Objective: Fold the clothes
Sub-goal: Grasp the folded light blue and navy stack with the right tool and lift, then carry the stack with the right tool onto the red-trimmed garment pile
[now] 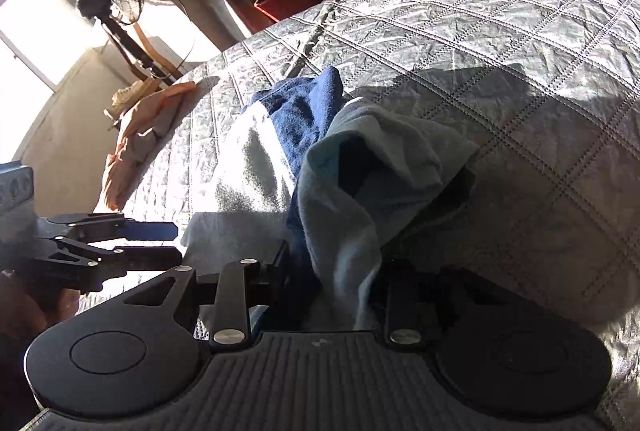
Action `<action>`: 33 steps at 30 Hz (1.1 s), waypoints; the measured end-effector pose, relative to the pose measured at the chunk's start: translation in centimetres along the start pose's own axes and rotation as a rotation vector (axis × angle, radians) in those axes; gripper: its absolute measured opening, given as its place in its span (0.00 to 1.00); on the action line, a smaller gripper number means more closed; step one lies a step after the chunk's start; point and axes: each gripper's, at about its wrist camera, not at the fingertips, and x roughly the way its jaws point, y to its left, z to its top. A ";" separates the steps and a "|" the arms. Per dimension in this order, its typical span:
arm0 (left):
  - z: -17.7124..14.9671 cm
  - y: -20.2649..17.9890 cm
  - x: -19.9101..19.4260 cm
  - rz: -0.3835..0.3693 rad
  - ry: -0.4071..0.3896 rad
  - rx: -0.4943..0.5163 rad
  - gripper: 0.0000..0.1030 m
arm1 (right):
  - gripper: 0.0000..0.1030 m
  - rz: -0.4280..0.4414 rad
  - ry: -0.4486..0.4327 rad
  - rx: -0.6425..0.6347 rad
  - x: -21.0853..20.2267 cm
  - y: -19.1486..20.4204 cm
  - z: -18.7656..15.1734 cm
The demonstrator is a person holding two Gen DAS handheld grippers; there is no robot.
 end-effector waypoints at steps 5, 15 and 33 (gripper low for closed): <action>0.0 0.0 0.1 0.003 0.005 0.003 0.57 | 0.21 0.058 -0.037 0.097 -0.1 -0.4 -1.0; 0.7 1.9 -0.9 -0.001 -0.033 -0.059 0.57 | 0.20 0.173 -0.269 0.332 -3.3 -1.0 -4.8; 0.5 1.3 -0.7 -0.015 -0.041 -0.045 0.57 | 0.20 0.053 -0.896 0.375 -21.0 -6.3 0.5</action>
